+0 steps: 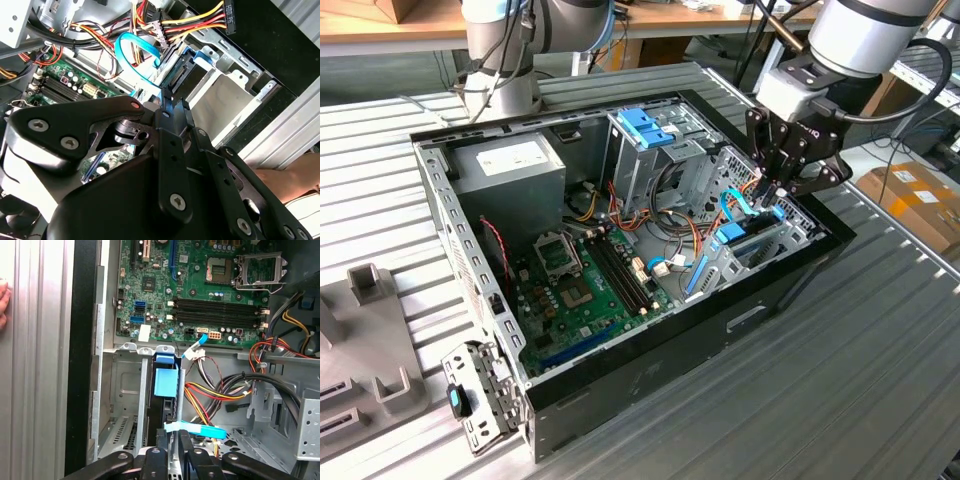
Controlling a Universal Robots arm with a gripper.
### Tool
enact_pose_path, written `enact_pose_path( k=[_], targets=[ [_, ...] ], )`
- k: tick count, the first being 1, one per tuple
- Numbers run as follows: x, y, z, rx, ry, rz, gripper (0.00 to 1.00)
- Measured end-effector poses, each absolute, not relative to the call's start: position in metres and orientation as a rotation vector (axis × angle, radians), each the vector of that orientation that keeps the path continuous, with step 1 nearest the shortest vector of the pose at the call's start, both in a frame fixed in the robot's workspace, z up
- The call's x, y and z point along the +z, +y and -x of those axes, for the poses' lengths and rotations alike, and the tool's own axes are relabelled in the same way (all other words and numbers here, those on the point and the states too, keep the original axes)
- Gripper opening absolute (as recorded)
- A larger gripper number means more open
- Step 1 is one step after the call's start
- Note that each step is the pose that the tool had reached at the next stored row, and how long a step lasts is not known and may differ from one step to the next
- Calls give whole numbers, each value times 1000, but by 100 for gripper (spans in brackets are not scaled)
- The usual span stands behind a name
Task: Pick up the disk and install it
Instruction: 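Insert the first disk wire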
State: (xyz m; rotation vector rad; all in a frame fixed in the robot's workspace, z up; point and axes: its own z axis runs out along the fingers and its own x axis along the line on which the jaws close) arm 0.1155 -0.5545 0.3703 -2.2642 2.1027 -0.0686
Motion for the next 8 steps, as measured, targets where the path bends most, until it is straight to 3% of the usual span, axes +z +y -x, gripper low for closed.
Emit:
enact_pose_path(
  k=[8],
  targets=[
    [370,-553,-124,-68,2089,2277,24]
  ],
)
